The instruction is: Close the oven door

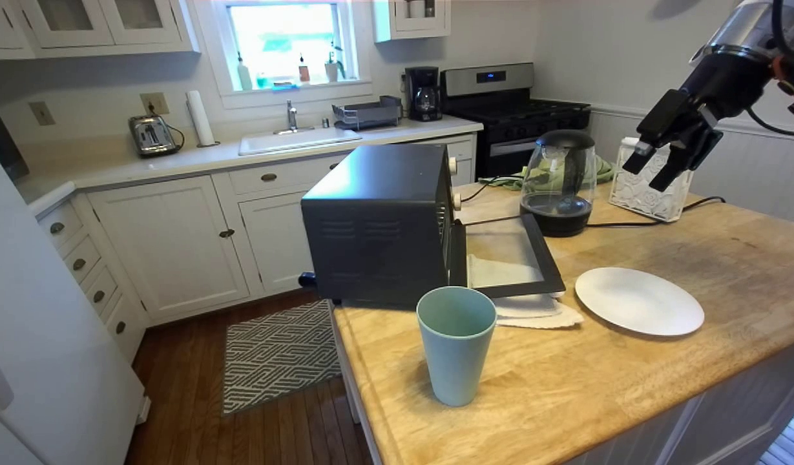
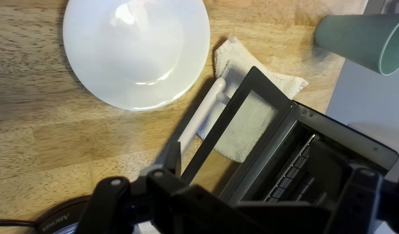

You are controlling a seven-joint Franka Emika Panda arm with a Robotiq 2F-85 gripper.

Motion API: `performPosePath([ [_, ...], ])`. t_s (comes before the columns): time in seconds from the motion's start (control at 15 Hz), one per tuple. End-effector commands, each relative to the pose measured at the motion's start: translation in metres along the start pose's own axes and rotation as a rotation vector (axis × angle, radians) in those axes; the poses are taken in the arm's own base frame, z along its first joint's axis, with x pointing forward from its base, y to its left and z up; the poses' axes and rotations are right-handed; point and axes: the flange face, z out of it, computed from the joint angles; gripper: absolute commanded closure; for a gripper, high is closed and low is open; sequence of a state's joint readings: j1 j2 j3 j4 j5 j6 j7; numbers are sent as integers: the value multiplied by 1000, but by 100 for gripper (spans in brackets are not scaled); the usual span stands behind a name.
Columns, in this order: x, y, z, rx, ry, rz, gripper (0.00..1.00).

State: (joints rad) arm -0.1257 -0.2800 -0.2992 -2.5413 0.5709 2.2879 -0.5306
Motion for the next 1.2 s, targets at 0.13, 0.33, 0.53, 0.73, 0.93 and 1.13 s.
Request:
performPosePath([
  [0.13, 0, 0, 0, -1, -1, 0, 0],
  [0.33, 7, 17, 20, 9, -6, 46, 0],
  [0.53, 11, 44, 38, 12, 52, 116, 0],
  [0.73, 20, 70, 58, 21, 120, 187, 34],
  [0.93, 24, 88, 84, 44, 101, 226, 55],
  [1.13, 31, 101, 109, 62, 101, 254, 76],
])
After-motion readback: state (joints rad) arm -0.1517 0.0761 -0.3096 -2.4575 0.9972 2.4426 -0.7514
